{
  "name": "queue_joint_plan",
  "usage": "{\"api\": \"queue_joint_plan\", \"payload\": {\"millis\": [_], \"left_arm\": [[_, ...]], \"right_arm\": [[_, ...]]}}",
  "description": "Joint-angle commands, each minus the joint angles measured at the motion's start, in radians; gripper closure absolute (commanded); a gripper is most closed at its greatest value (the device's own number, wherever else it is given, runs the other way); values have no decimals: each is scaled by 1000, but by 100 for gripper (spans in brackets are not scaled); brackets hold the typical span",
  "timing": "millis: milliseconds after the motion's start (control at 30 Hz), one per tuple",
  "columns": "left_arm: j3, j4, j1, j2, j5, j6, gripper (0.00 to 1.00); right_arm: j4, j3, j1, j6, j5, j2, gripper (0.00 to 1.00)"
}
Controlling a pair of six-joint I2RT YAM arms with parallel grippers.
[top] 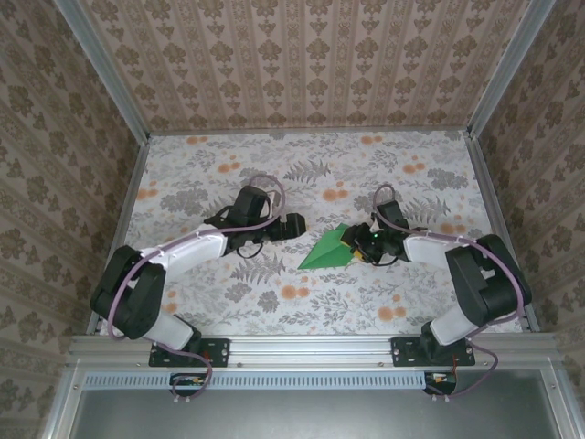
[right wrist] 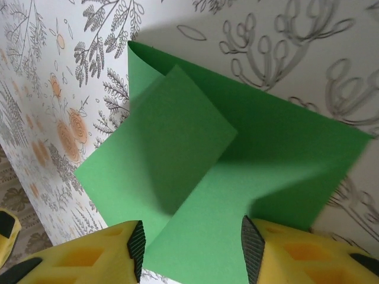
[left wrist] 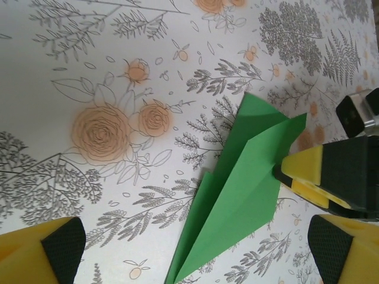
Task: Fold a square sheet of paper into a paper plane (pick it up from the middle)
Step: Pick up the paper from the center of the table.
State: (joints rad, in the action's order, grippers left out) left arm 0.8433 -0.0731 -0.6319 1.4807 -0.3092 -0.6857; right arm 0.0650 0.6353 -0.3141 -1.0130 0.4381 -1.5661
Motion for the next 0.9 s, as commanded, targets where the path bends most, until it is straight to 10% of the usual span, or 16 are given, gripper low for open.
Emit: {"api": "queue_joint_plan", "payload": {"millis": [0, 867], "left_arm": [[13, -25, 11, -28, 33, 37, 0], [-48, -2, 72, -32, -49, -55, 0]], "right_arm": [[115, 41, -21, -24, 53, -48, 53], [441, -52, -113, -165, -51, -105, 84]]}}
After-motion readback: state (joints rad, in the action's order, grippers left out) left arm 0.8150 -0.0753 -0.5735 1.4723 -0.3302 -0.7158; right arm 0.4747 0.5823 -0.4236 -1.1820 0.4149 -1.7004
